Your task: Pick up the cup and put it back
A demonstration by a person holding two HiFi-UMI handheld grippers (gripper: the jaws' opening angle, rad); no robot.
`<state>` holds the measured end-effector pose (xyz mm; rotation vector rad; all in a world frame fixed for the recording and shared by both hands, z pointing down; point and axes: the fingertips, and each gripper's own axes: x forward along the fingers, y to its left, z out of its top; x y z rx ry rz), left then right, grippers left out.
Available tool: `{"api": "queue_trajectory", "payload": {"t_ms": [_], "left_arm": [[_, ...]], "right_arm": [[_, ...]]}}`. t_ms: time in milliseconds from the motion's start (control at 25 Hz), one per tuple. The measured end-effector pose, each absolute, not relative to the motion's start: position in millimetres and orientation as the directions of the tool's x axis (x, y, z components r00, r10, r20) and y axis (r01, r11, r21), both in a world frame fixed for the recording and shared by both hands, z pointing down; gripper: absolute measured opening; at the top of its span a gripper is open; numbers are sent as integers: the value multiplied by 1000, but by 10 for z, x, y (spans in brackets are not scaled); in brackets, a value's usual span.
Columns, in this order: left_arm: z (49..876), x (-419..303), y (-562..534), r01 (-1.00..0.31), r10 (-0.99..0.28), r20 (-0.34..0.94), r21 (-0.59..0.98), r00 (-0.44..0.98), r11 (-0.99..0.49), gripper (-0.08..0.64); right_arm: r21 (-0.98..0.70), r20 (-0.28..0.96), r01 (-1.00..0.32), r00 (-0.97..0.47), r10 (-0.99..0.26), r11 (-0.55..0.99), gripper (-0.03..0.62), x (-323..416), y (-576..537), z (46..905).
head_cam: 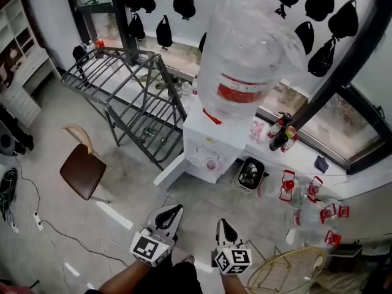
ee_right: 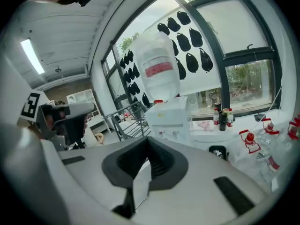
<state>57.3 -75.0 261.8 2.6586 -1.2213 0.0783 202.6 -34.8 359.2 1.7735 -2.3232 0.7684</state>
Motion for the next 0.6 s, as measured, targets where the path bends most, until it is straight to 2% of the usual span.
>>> {"api": "queue_trajectory", "payload": {"t_ms": [200,600], "left_arm": [[1768,505,-200,-765,-758,116,166,642,-623,6],[924,14,484,-747,-750,53,161,659,-645,6]], "right_arm": [[-317,372,-929,-307,-876,191,-5,1966,173,2739],[-292,276,-945,-233,-932,150,-5,1644,798,1642]]}}
